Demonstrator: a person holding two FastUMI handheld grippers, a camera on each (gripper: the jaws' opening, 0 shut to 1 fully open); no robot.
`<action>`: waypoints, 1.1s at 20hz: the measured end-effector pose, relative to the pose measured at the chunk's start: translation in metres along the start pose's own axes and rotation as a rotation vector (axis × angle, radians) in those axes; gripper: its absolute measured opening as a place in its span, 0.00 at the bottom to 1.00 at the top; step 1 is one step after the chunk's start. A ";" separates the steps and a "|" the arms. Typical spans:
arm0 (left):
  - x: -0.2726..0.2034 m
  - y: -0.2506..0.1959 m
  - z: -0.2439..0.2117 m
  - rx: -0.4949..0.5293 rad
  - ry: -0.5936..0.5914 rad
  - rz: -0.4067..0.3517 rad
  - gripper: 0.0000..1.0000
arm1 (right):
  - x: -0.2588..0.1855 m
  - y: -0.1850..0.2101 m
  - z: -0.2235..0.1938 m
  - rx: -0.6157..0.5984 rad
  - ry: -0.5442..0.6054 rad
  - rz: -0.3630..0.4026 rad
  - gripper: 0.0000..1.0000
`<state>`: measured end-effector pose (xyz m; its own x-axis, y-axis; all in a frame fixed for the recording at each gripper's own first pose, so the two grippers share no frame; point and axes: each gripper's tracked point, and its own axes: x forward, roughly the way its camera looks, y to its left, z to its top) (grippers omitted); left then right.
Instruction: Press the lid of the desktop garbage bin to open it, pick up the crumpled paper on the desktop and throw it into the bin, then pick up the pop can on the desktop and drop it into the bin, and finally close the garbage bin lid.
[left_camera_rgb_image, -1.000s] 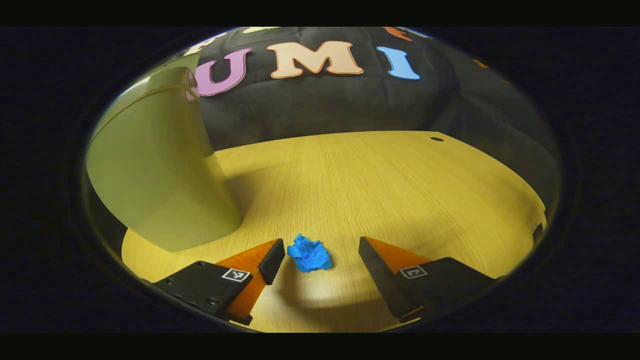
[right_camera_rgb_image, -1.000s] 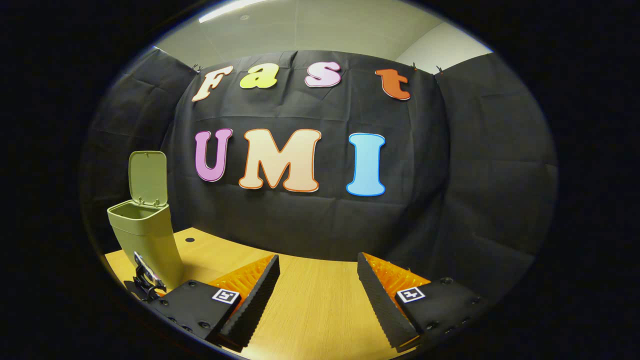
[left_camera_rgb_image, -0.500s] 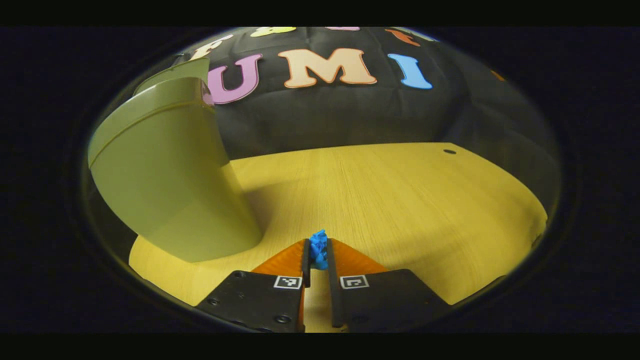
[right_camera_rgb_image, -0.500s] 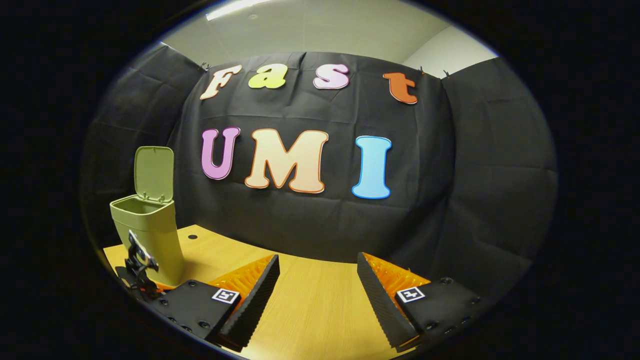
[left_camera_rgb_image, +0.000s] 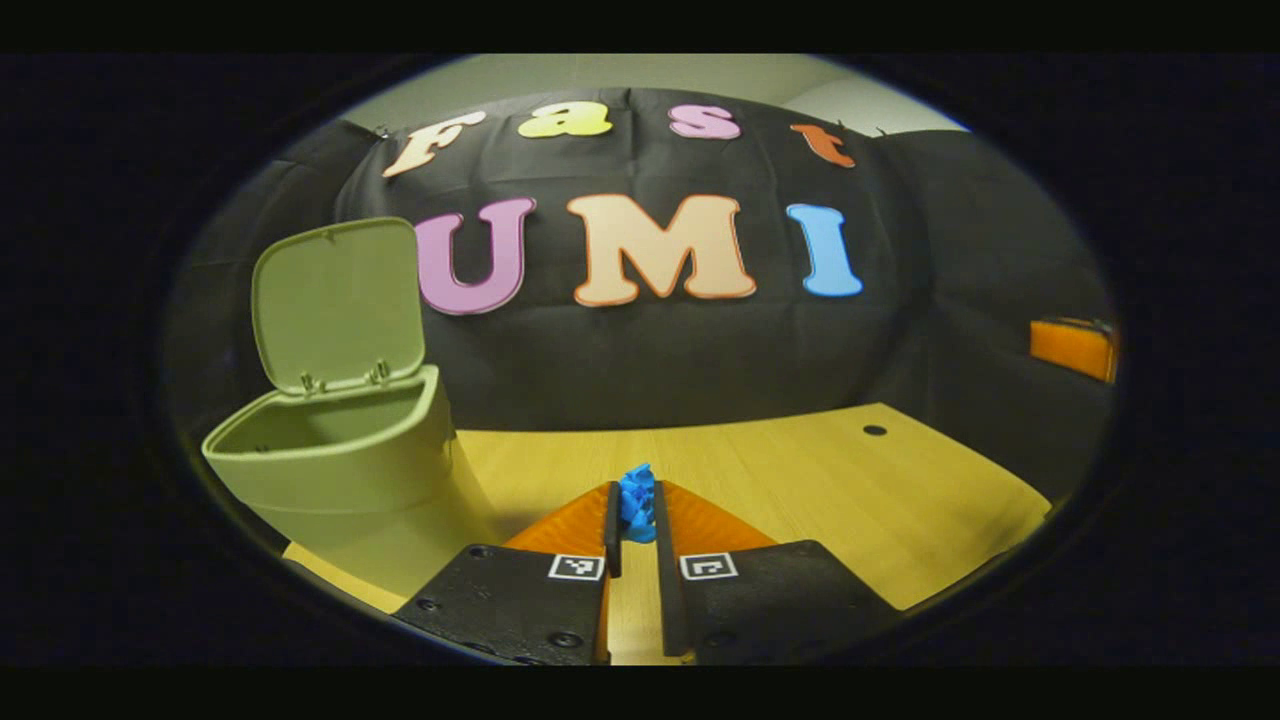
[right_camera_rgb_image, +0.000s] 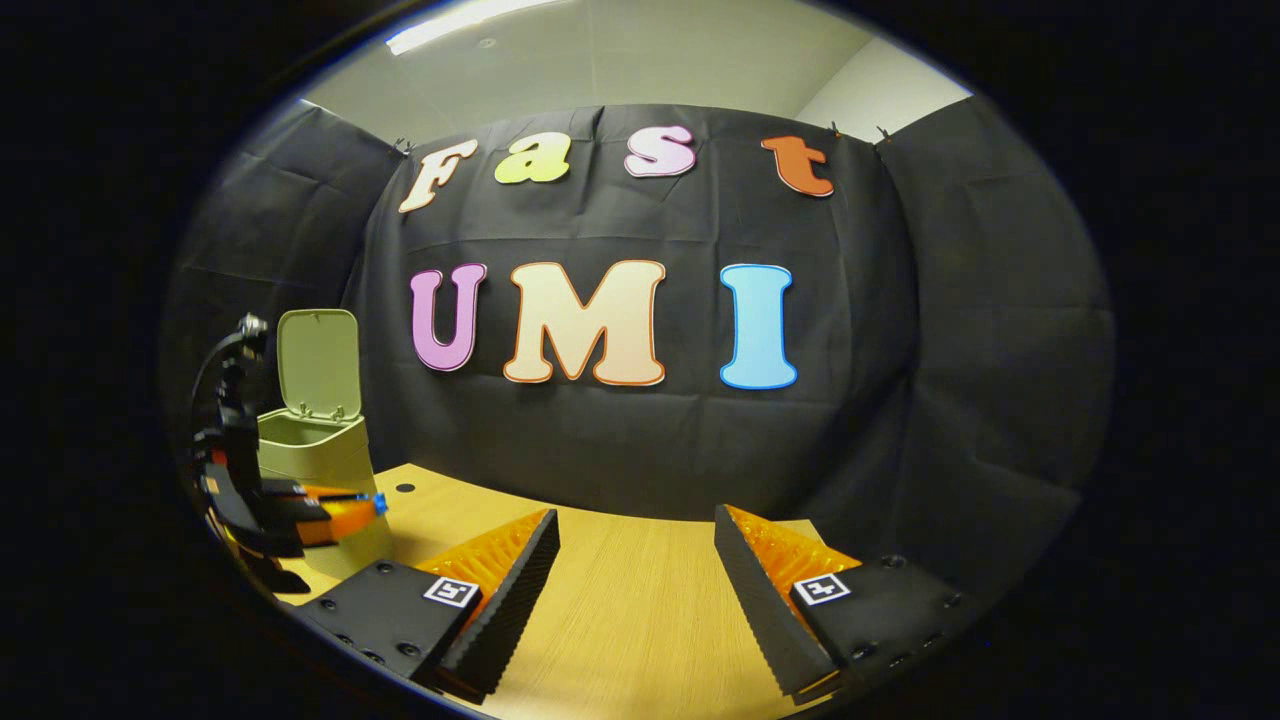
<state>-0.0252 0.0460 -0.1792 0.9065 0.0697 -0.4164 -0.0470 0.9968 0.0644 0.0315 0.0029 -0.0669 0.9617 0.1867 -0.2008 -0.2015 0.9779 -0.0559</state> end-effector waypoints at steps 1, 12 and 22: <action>0.003 0.006 0.015 0.008 -0.031 0.010 0.14 | -0.001 -0.001 0.002 -0.016 -0.009 -0.004 0.96; -0.011 0.135 0.100 -0.007 -0.211 0.286 0.12 | 0.007 0.007 -0.003 -0.015 0.002 0.012 0.98; -0.032 0.190 0.079 -0.021 -0.183 0.399 0.72 | 0.023 0.039 0.009 -0.030 -0.008 0.061 0.98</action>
<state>-0.0302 0.2306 -0.0818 0.8750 0.4431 -0.1953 -0.4153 0.8941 0.1679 0.0473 0.0456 -0.0653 0.9488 0.2470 -0.1967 -0.2654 0.9614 -0.0727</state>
